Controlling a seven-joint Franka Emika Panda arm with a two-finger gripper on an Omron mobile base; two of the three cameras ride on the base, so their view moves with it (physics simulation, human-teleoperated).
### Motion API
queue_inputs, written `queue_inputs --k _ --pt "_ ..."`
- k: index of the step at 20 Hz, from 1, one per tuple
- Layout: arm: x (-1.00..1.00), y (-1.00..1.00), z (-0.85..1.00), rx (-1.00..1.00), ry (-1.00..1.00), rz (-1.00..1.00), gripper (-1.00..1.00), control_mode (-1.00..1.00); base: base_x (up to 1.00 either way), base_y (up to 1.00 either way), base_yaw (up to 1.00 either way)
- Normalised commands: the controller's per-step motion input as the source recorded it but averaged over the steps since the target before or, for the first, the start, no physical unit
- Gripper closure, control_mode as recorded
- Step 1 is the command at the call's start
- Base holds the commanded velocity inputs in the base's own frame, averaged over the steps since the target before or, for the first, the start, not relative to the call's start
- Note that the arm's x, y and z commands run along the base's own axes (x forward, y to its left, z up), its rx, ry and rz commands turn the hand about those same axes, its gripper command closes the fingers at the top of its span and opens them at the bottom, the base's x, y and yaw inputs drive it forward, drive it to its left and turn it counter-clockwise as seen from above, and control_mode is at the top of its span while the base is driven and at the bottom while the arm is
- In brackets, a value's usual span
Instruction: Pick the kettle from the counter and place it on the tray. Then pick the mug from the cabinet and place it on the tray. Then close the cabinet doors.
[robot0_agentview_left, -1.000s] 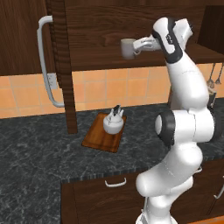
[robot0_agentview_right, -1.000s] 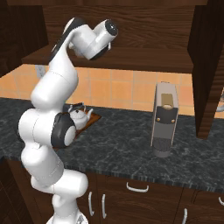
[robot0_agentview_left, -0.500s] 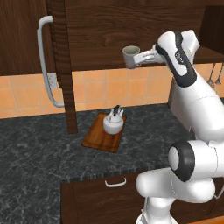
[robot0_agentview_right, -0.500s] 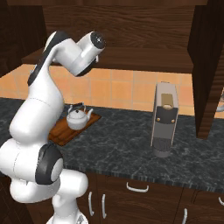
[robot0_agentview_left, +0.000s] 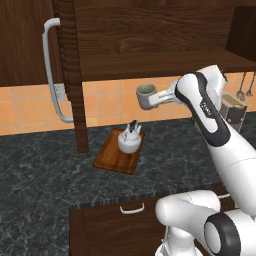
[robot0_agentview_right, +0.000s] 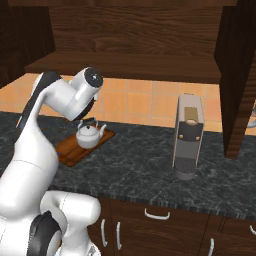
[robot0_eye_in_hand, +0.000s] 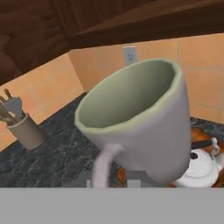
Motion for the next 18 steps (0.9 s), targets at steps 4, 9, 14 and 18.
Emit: queue_inputs --k 4,9,14,18 --pt "-0.31 0.08 -0.73 0.06 0.07 0.01 1.00 -1.00 0.00 0.00 0.00" --pt "0.05 0.17 -0.86 0.18 0.15 0.03 1.00 -1.00 0.00 0.00 0.00" --pt "0.28 0.32 -0.78 0.08 0.07 0.11 1.00 -1.00 0.00 0.00 0.00" --pt "0.28 0.34 -0.75 -0.01 0.06 0.13 1.00 -1.00 0.00 0.00 0.00"
